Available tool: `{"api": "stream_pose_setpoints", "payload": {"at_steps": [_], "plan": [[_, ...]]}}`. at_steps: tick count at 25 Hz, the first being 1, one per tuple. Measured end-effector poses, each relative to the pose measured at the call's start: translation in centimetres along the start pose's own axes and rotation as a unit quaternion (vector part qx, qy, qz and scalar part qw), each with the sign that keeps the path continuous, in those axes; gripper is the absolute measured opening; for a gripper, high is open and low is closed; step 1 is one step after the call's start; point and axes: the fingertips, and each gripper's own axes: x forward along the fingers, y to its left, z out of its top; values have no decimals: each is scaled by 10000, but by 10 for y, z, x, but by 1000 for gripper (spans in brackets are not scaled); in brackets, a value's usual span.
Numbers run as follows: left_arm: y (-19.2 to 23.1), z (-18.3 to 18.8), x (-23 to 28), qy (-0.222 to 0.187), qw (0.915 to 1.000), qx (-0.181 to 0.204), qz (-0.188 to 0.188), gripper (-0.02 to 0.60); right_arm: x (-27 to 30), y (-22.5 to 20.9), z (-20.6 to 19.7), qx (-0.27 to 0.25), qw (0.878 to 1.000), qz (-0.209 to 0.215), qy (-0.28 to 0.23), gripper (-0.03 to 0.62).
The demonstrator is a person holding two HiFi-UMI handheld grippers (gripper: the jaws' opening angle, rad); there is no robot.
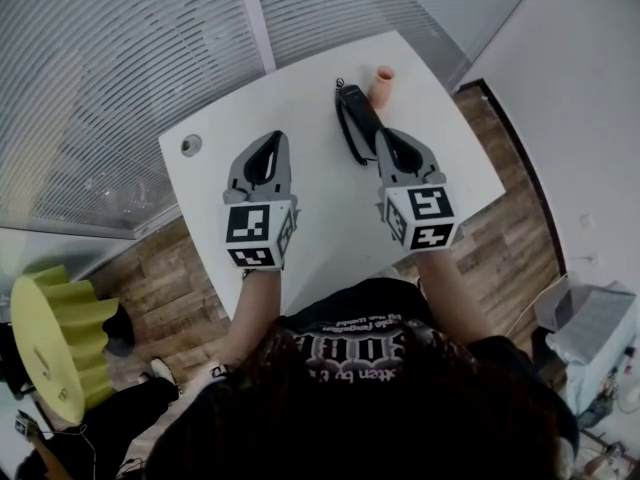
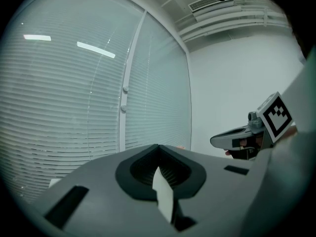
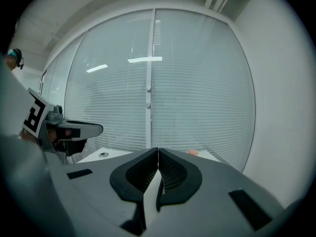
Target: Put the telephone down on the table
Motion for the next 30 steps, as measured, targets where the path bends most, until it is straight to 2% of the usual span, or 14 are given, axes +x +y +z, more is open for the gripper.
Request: {"api": "stream_pose_setpoints", "payload": {"at_steps": [30], "plan": [[12, -4, 7, 58, 9999, -47, 87, 3, 12, -4, 1, 18, 9999, -21, 127, 30]]}}
